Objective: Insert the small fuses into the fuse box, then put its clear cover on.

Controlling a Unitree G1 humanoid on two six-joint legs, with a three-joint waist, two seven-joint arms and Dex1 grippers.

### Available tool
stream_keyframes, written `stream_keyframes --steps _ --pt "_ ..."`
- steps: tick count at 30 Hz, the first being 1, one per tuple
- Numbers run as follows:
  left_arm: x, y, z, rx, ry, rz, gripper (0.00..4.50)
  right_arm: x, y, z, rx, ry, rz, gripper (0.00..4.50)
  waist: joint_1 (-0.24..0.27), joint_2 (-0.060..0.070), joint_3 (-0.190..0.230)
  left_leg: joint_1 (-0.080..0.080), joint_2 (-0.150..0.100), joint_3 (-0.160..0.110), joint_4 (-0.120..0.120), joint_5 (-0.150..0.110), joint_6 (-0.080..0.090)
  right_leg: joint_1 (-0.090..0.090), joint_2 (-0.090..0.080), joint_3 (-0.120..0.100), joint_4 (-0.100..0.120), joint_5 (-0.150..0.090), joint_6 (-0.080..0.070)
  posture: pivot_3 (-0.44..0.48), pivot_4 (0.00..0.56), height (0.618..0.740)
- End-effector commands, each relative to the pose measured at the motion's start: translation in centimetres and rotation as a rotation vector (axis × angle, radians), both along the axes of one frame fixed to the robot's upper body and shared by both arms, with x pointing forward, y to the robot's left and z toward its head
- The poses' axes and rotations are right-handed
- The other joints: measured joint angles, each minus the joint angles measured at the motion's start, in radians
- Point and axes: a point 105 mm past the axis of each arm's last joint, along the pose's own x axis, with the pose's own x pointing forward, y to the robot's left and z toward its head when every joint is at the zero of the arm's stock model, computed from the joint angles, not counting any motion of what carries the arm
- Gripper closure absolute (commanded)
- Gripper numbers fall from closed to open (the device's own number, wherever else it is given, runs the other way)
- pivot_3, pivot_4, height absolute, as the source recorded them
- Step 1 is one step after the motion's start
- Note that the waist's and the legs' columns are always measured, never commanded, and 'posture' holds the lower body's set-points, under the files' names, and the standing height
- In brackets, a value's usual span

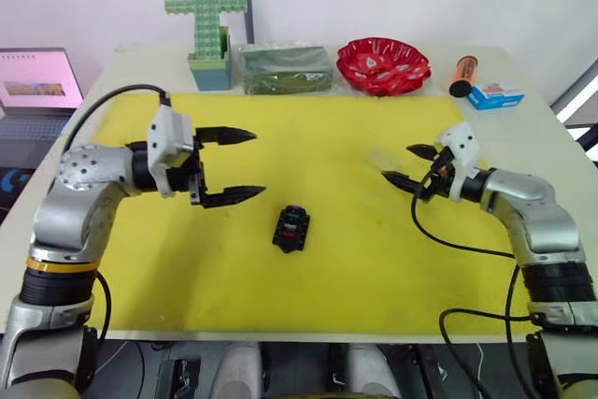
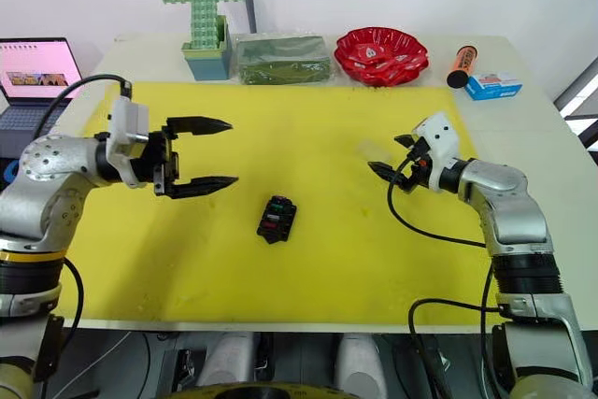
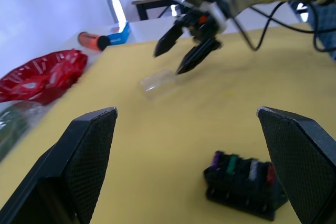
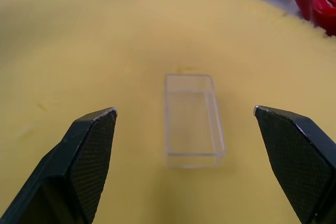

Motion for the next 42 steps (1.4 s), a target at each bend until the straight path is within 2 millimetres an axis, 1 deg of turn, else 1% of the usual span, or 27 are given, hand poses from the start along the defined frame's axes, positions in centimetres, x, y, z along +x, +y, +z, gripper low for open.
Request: stream_keyframes --steps 1,7,11,16,19,25,26,30,34,37,40,42 --pt "-0.5 -0.8 1.6 -0.028 -0.045 -0.022 0.00 0.7 0.3 0.8 0.007 -0.048 0.014 0.05 -0.001 0.000 0.000 0.000 0.000 0.000 0.000 0.000 0.000 0.000 0.000 0.000 0.000 0.000 0.000 0.000 0.150 0.740" --pt "-0.6 -1.0 1.2 -0.013 -0.037 -0.034 0.00 1.7 0.7 -0.2 0.004 -0.031 0.033 0.05 -0.003 0.000 0.000 0.000 0.000 0.000 0.000 0.000 0.000 0.000 0.000 0.000 0.000 0.000 0.000 0.000 0.150 0.740" --pt "-0.6 -1.1 1.2 -0.014 -0.036 -0.034 0.00 2.0 0.6 -0.7 0.005 -0.029 0.034 0.05 0.000 0.000 0.000 0.001 0.000 0.000 0.000 0.000 0.000 0.000 0.000 0.000 0.000 0.000 0.000 0.000 0.150 0.740" --pt "-0.7 -1.1 0.7 -0.009 -0.021 -0.032 0.00 2.1 1.1 -1.1 0.006 -0.036 0.058 0.05 -0.003 0.000 0.000 0.001 0.000 0.000 0.000 0.000 0.000 0.001 0.000 0.000 0.000 0.000 0.000 0.000 0.150 0.740" --pt "-0.7 -1.0 0.6 -0.007 -0.019 -0.031 0.00 2.5 0.8 -1.2 0.001 -0.058 0.036 0.60 -0.003 0.000 0.000 0.002 0.000 0.000 0.000 0.000 0.000 0.001 0.000 0.000 0.001 0.000 0.000 0.000 0.150 0.740" --pt "-0.7 -1.3 0.7 -0.011 -0.019 -0.040 0.00 2.8 1.1 -1.4 0.031 -0.056 0.045 2.58 -0.002 0.000 0.000 0.003 0.000 0.000 0.000 0.000 0.000 0.003 0.000 0.000 0.001 0.000 0.000 0.000 0.150 0.740" --pt "-0.7 -1.3 0.7 -0.012 -0.019 -0.040 0.00 2.9 1.1 -1.4 0.038 -0.056 0.048 2.68 -0.003 0.000 0.000 0.003 0.000 0.000 0.000 0.000 0.000 0.003 0.000 0.000 0.001 0.000 0.000 0.000 0.150 0.740" --pt "-0.8 -1.2 0.4 -0.006 -0.008 -0.040 0.00 2.9 1.2 -1.1 0.059 -0.064 0.054 2.68 -0.003 0.000 0.000 0.004 0.000 0.000 0.000 0.000 0.000 0.003 0.000 0.000 0.001 0.000 0.000 0.000 0.150 0.740" --pt "-1.6 -0.8 -0.9 -0.006 0.049 -0.014 0.00 2.0 1.1 -0.3 0.062 -0.068 0.084 2.68 -0.004 0.001 0.000 0.004 0.000 0.000 0.000 0.000 0.000 0.003 0.000 0.000 0.001 0.000 0.000 0.000 0.150 0.740" --pt "-2.8 -0.8 -2.9 0.009 0.094 0.017 0.00 1.0 1.4 0.4 0.033 -0.071 0.111 2.68 -0.003 0.001 0.000 0.004 0.000 0.000 -0.001 0.000 0.000 0.003 0.000 0.000 0.001 0.000 0.000 0.000 0.150 0.740" --pt "-4.0 -1.3 -5.2 0.016 0.147 0.047 0.00 0.1 2.2 1.4 0.041 -0.077 0.124 2.68 -0.003 0.001 0.000 0.004 0.000 0.000 -0.001 0.000 0.000 0.003 0.000 0.001 0.001 0.000 0.000 0.000 0.150 0.740" --pt "-4.4 -1.6 -6.5 0.012 0.167 0.079 0.00 -0.3 2.6 1.7 0.040 -0.082 0.124 2.68 -0.001 0.002 0.000 0.005 0.001 0.000 0.000 0.000 0.000 0.004 0.000 0.001 0.001 0.000 0.000 0.000 0.150 0.740"
